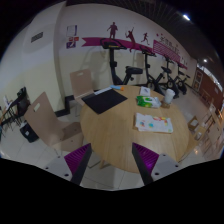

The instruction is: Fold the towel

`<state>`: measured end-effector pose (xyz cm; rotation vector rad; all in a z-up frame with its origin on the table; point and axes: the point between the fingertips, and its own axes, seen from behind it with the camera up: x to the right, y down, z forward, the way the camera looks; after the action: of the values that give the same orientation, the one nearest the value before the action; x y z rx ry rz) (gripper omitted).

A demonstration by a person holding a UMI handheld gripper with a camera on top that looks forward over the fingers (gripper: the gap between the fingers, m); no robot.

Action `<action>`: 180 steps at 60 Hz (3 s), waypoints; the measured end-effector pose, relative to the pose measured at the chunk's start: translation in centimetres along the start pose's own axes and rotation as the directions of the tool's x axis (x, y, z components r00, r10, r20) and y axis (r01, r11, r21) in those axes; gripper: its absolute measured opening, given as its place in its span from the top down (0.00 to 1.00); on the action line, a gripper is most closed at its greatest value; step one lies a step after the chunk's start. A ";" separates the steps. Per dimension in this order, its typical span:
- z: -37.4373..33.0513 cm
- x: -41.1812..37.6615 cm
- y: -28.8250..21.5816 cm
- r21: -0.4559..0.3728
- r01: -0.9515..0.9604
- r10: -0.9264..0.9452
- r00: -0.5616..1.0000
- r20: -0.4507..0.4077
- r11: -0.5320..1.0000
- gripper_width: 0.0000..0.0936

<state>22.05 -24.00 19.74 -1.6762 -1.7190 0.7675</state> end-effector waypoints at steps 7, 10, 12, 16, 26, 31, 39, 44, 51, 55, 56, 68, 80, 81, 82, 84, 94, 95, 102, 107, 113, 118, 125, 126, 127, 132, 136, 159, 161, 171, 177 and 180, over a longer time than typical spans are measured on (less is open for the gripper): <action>1.8 1.3 -0.6 -0.001 -0.024 0.024 0.999 -0.048 1.000 0.08; 2.7 2.3 -0.8 -0.005 -0.040 0.040 0.997 -0.068 0.999 0.08; 2.6 2.7 -0.7 -0.007 -0.050 0.049 0.995 -0.084 0.999 0.08; 3.6 4.0 -0.6 -0.002 -0.061 0.061 0.992 -0.111 0.998 0.08; 6.6 6.5 -0.6 0.016 -0.077 0.079 0.984 -0.160 0.997 0.08; 8.5 7.3 -1.0 0.028 -0.084 0.088 0.983 -0.159 0.996 0.08; 12.6 8.4 -1.9 0.053 -0.075 0.082 0.985 -0.149 0.996 0.09; 16.0 9.4 -2.1 0.058 -0.067 0.075 0.986 -0.151 0.996 0.08; 21.2 11.2 -2.3 0.065 -0.076 0.085 0.982 -0.166 0.995 0.09; 23.9 12.0 -2.6 0.062 -0.088 0.097 0.982 -0.165 0.994 0.08; 24.6 12.2 -2.7 0.063 -0.088 0.097 0.982 -0.163 0.994 0.08; 32.1 15.3 -3.7 0.053 -0.081 0.090 0.980 -0.179 0.995 0.09; 36.5 16.7 -3.1 0.012 -0.071 0.072 0.982 -0.172 0.997 0.35; 36.7 16.5 -3.3 0.021 -0.077 0.080 0.983 -0.164 0.997 0.45; 36.6 16.5 -3.2 0.014 -0.081 0.082 0.984 -0.158 0.997 0.54; 36.8 17.2 -3.3 0.016 -0.075 0.076 0.980 -0.185 0.997 0.74; 36.8 17.6 -2.8 -0.054 -0.051 0.036 0.966 -0.257 0.997 0.97; 36.4 16.9 -3.0 -0.056 -0.073 0.059 0.973 -0.224 0.996 0.97; 34.1 13.7 -5.2 -0.045 -0.195 0.190 0.977 -0.092 0.980 0.97; 31.8 14.0 -7.8 -0.016 -0.233 0.231 0.971 -0.064 0.972 0.98; 29.3 16.6 -9.9 -0.006 -0.295 0.295 0.955 -0.034 0.955 0.97; 28.0 20.1 -10.6 -0.001 -0.350 0.350 0.936 -0.036 0.937 0.97; 28.1 26.1 -9.0 -0.008 -0.410 0.409 0.909 -0.077 0.912 0.97; 28.3 26.8 -8.6 -0.015 -0.422 0.419 0.904 -0.078 0.907 0.97; 28.6 27.6 -8.2 -0.021 -0.435 0.433 0.898 -0.077 0.900 0.97; 30.0 30.2 -5.5 -0.056 -0.479 0.473 0.876 -0.090 0.876 0.97; 31.0 31.8 -3.3 -0.080 -0.475 0.466 0.878 -0.105 0.877 0.97; 25.9 35.2 -4.4 -0.022 -0.322 0.316 0.939 -0.139 0.947 0.09; 23.7 35.0 -5.1 -0.014 -0.288 0.283 0.949 -0.140 0.958 0.08; 12.0 34.0 -6.7 0.001 -0.177 0.174 0.967 -0.187 0.984 0.08; 5.7 32.5 -6.3 -0.005 -0.163 0.159 0.967 -0.201 0.987 0.09; 3.3 31.6 -5.7 -0.009 -0.172 0.167 0.965 -0.203 0.985 0.09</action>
<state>15.50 7.42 22.87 -1.8691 -1.4676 0.6280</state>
